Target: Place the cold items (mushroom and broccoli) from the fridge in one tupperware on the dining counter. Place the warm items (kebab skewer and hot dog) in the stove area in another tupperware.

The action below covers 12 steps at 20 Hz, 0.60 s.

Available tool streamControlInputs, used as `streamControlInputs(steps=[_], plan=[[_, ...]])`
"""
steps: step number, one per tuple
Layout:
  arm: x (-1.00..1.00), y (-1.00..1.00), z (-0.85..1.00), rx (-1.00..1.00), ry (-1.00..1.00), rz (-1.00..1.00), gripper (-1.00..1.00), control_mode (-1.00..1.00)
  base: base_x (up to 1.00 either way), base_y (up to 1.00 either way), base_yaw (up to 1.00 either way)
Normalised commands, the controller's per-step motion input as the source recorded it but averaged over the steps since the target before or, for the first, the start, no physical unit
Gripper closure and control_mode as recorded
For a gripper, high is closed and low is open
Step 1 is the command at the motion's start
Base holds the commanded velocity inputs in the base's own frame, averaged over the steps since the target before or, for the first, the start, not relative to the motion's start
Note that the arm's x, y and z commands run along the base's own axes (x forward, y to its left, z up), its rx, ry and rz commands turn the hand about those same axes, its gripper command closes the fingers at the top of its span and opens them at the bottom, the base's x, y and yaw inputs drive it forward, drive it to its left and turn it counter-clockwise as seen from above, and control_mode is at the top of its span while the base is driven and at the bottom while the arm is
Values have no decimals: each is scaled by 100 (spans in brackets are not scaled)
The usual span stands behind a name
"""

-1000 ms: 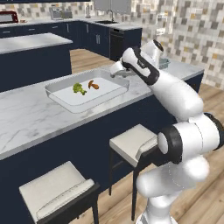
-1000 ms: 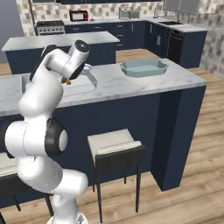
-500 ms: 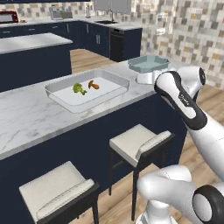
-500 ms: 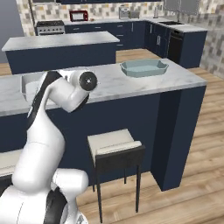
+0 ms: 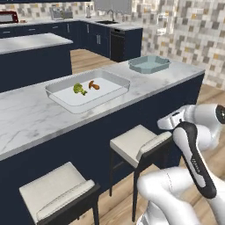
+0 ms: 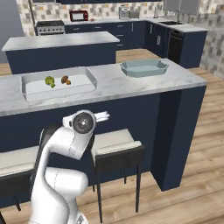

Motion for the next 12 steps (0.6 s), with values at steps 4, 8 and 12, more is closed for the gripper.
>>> streamControlInputs(steps=[4, 8, 12], plan=[[-100, 36, -53, -100, 16, -2, -100, -100, 0, 0, 0], [-54, 80, -46, -100, 38, 2, -100, -100, 0, 0, 0], [-18, -14, -37, -24, 11, 3, -100, -100, 0, 0, 0]])
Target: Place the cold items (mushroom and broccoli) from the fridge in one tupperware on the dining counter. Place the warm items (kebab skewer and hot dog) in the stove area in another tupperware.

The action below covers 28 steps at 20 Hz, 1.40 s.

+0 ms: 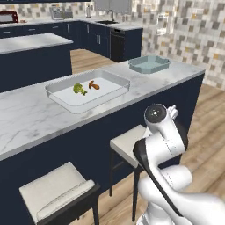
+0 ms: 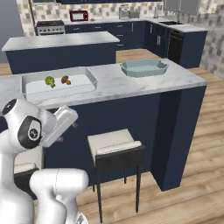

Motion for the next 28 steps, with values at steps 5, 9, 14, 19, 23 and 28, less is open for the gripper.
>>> streamControlInputs(steps=[5, 9, 14, 19, 23, 28], plan=[[-4, -41, -14, 0, 2, 3, -100, 100, -3, -13, 0], [0, 0, 0, 0, 0, 0, -100, 100, -3, -99, 0], [0, 0, 0, 0, 0, 0, -100, 100, 34, -100, -2], [0, 0, 0, 0, 0, 0, -100, 100, 88, -100, 0], [0, 0, 0, 0, 0, 0, -100, 100, 99, -100, 0], [0, 0, 0, 0, 0, 0, -100, 100, 100, -100, 0]])
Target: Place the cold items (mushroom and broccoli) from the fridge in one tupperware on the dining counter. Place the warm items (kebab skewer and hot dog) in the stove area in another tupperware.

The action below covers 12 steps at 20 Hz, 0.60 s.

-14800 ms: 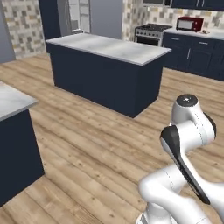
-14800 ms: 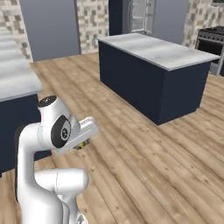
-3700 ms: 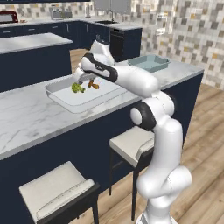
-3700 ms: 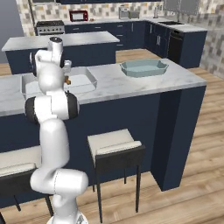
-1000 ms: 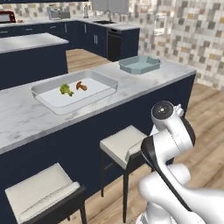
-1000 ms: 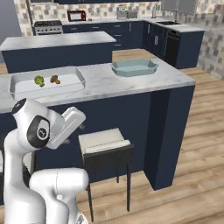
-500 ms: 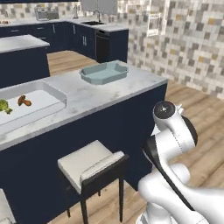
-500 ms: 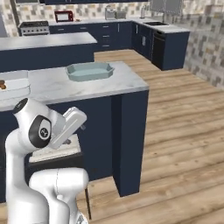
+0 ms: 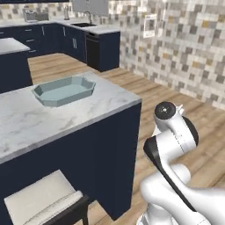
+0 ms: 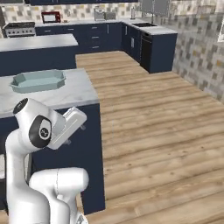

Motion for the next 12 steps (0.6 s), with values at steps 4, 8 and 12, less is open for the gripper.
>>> streamControlInputs(steps=[4, 8, 12], plan=[[0, 0, 0, 0, 0, 0, -100, 100, 100, -100, 0], [0, 0, 0, 0, 0, 0, -100, 100, 100, -100, 0], [0, 0, 0, 0, 0, 0, -100, 100, 99, -100, 0]])
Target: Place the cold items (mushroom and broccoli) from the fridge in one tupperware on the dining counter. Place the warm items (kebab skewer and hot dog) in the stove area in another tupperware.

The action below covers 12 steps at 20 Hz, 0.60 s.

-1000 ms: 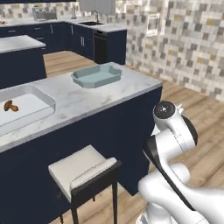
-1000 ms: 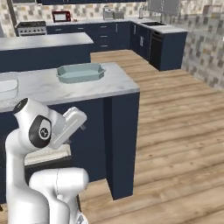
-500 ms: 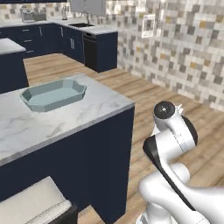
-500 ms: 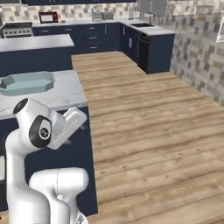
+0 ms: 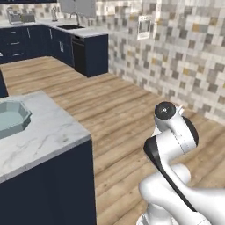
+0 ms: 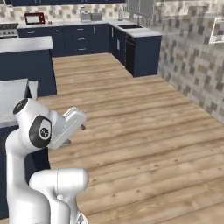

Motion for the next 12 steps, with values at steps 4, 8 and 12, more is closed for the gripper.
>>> streamControlInputs(steps=[4, 8, 12], plan=[[0, 0, 0, 0, 0, 0, -100, 100, 93, -100, 0], [0, 0, 0, 0, 0, 0, -100, 100, 100, -71, 38], [0, 0, 0, 0, 0, 0, -100, 100, 100, -11, 61]])
